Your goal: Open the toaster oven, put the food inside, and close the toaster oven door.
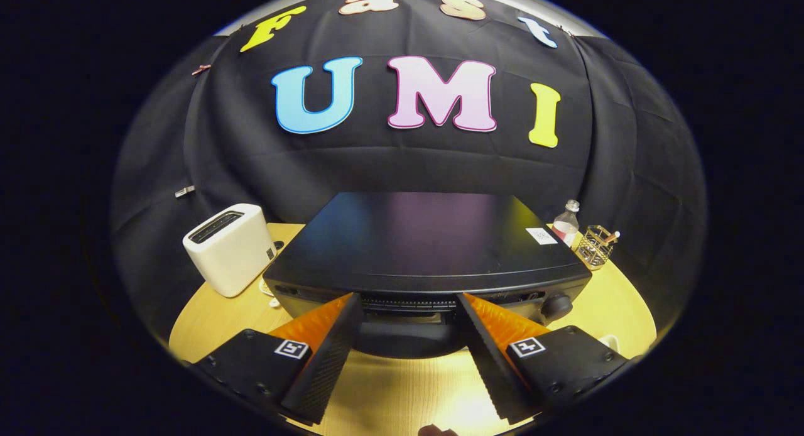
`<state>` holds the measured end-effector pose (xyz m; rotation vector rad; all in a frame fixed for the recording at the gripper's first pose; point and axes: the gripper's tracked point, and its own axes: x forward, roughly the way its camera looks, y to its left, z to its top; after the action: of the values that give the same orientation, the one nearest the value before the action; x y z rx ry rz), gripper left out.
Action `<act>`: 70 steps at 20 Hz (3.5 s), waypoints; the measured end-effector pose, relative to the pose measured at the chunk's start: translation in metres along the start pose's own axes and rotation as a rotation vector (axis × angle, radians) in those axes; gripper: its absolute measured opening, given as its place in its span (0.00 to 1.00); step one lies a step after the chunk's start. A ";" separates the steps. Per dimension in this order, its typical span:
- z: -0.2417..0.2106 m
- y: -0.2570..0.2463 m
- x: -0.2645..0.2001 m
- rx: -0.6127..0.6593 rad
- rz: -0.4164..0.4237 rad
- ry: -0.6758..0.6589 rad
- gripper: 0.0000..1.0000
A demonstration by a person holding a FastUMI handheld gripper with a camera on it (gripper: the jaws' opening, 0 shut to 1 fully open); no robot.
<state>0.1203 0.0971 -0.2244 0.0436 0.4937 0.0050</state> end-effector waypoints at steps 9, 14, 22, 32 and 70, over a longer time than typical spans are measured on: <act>-0.029 0.000 -0.031 0.027 0.012 0.032 0.99; -0.047 0.001 -0.045 0.003 0.025 0.046 0.99; -0.126 0.004 -0.070 -0.161 0.068 0.166 0.98; -0.110 -0.053 -0.114 -0.126 0.076 0.154 0.99; -0.223 -0.360 -0.086 0.315 0.132 0.711 0.60</act>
<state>-0.0637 -0.2553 -0.3951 0.3924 1.1989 0.0746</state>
